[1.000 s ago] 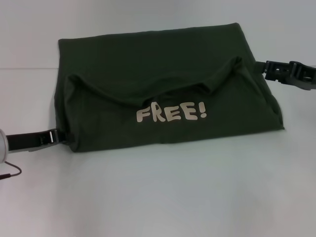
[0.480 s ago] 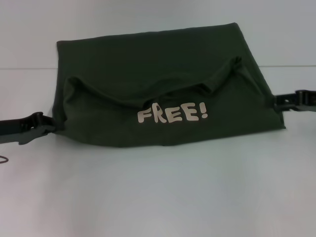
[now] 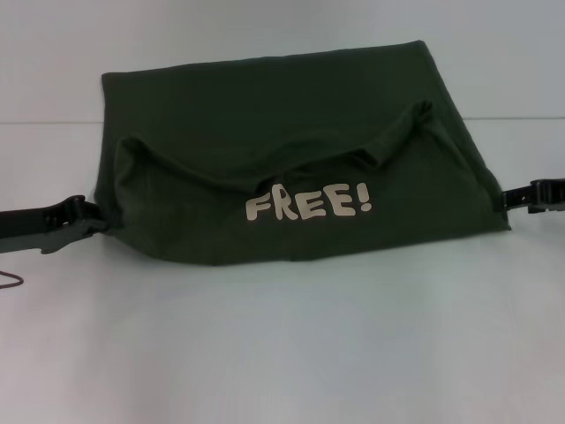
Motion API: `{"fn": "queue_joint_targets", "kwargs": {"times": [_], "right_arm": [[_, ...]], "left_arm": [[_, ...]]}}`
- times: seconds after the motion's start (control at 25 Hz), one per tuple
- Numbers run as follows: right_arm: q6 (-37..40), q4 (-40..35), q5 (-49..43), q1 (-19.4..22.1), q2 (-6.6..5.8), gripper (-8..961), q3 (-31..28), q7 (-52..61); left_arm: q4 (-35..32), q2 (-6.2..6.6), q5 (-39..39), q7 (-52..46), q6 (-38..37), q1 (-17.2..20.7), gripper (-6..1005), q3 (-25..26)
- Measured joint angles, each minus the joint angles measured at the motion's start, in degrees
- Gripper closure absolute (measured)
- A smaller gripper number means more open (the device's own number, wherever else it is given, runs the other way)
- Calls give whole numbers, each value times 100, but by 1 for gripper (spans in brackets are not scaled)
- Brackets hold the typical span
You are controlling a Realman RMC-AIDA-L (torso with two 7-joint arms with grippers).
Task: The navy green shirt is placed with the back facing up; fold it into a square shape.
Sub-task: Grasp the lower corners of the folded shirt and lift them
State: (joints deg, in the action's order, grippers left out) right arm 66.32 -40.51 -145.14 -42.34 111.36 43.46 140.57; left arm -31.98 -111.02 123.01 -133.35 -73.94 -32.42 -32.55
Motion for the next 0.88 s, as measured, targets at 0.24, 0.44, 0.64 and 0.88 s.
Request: {"fn": "queue_joint_targets", "kwargs": {"times": [0.24, 0.44, 0.64, 0.88], "right_arm": [[-775, 560, -9, -151, 60, 278, 166, -6], [-1231, 935, -19, -322, 114, 279, 378, -22], [-1398, 1211, -46, -490, 124, 286, 465, -1], [-1326, 1170, -71, -470, 124, 448, 462, 34]], "left_arm": [[-3, -18, 9, 0, 25, -3, 998, -11], [-11, -43, 6, 2, 34, -12, 997, -2], [-11, -70, 6, 8, 78, -12, 997, 2], [-26, -70, -3, 15, 82, 11, 996, 12]]}}
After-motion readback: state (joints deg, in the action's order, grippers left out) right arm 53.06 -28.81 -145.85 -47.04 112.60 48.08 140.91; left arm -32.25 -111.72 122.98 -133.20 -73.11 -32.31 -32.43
